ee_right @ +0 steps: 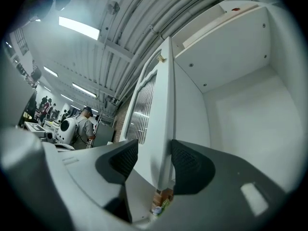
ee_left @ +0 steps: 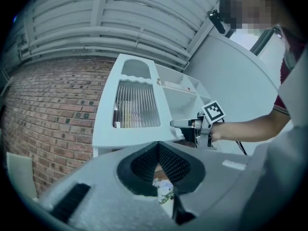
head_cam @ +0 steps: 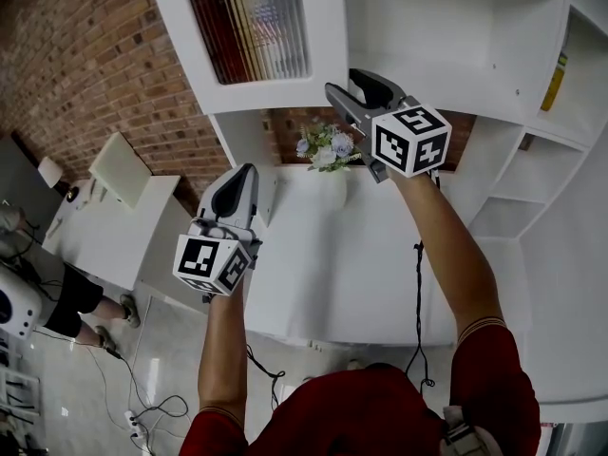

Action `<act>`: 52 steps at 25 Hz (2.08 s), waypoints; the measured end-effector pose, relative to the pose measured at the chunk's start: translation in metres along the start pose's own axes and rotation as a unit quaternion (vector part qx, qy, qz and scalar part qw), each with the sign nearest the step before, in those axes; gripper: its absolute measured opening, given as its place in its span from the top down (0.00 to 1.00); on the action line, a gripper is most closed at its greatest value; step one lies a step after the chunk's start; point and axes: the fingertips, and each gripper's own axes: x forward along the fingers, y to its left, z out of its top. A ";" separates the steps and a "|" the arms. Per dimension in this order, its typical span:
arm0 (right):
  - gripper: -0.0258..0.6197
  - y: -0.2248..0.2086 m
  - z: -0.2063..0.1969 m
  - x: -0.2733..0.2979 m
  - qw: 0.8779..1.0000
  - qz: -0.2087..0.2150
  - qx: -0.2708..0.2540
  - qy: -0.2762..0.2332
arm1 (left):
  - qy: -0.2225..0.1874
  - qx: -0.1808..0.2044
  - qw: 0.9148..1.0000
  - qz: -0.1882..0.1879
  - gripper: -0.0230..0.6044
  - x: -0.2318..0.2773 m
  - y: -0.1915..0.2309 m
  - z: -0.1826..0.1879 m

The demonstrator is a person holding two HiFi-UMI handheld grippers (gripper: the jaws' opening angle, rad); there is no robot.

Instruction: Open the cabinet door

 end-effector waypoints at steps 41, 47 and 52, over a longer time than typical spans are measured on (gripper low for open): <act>0.84 0.167 0.042 -0.067 0.997 0.036 -0.029 -0.064 | -0.031 0.007 0.999 -0.004 0.96 -0.074 0.003 0.040; 0.85 0.209 0.048 -0.063 0.994 0.059 -0.040 -0.078 | -0.032 0.009 0.999 0.010 0.96 -0.096 0.019 0.045; 0.85 0.243 0.052 -0.054 0.992 0.085 -0.045 -0.087 | -0.032 0.012 0.999 0.021 0.96 -0.114 0.029 0.048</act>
